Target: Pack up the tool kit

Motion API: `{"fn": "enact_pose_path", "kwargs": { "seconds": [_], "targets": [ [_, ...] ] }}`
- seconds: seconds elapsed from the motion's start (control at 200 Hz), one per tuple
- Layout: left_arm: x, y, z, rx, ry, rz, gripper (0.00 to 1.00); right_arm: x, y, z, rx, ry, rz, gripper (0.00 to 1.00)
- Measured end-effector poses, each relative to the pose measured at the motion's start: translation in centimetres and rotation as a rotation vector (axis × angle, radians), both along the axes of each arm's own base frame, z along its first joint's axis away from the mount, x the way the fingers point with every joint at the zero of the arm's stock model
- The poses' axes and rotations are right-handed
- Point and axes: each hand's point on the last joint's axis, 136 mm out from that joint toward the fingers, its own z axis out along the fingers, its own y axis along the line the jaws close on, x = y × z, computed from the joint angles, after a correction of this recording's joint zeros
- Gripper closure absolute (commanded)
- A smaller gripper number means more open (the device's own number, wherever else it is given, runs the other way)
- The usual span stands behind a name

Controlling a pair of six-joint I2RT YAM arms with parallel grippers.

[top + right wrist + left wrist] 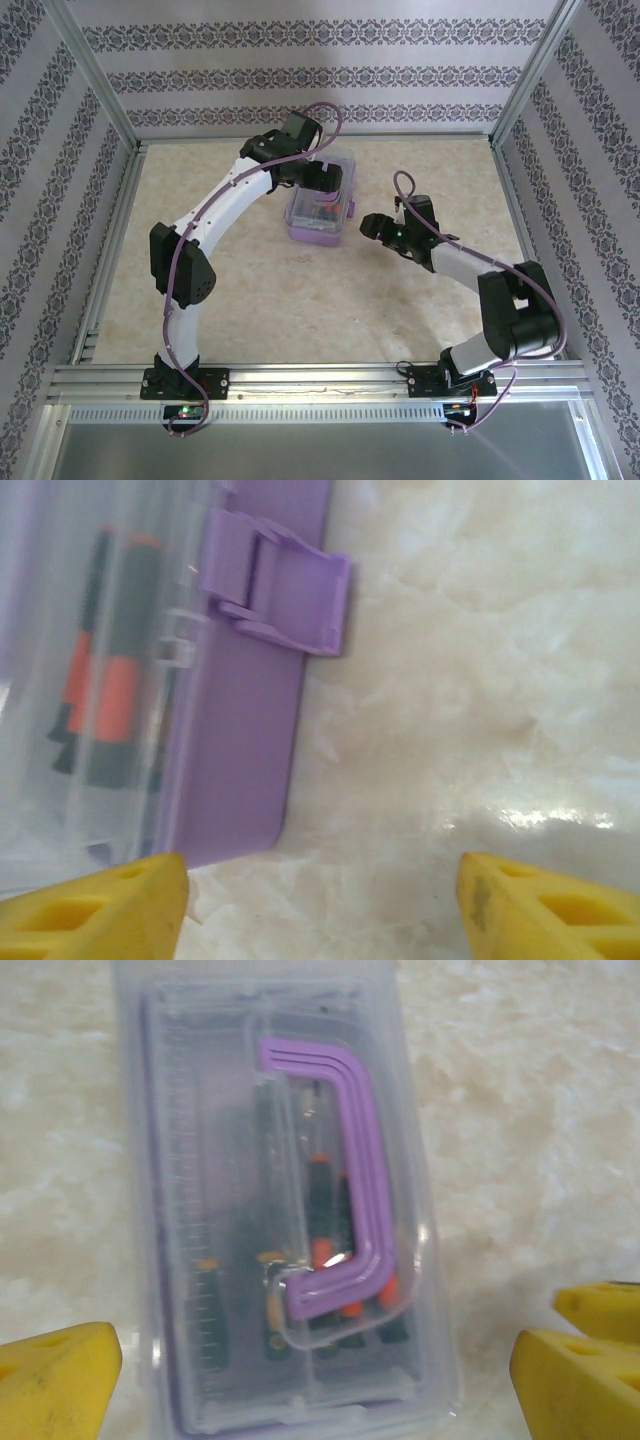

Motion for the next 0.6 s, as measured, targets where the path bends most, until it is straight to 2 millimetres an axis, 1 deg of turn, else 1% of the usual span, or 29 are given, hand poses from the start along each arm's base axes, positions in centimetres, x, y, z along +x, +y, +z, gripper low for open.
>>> {"fn": "enact_pose_path", "kwargs": {
  "seconds": [0.07,0.13,0.245,0.285,0.335,0.415,0.52,0.6],
  "targets": [
    [0.6,0.8,0.1,0.022,-0.017,0.026,0.0,0.1,0.1,1.4,-0.009,-0.079,-0.002,0.26],
    [1.2,1.4,0.3,0.027,-0.026,0.045,0.0,-0.2,0.2,1.7,-0.004,-0.126,-0.005,0.27],
    [2.6,2.2,0.3,0.032,-0.042,0.076,0.0,-1.3,0.4,0.3,-0.03,-0.144,0.0,0.27],
    [3.0,2.2,0.2,0.034,-0.044,0.08,0.0,-1.8,0.7,-0.3,-0.046,-0.142,0.011,0.27],
    [3.7,2.3,-0.2,0.042,-0.044,0.088,0.0,-2.1,1.0,-0.5,-0.058,-0.147,0.015,0.27],
    [4.6,2.2,-1.0,0.061,-0.038,0.097,0.0,-1.9,1.1,-0.2,-0.061,-0.173,0.007,0.27],
    [5.3,2.2,-2.3,0.092,-0.017,0.108,0.0,-1.3,0.8,0.4,-0.06,-0.204,-0.024,0.27],
    [5.5,2.3,-3.1,0.108,0.0,0.111,0.0,-1.0,0.6,0.6,-0.059,-0.215,-0.042,0.27]
  ]
}}
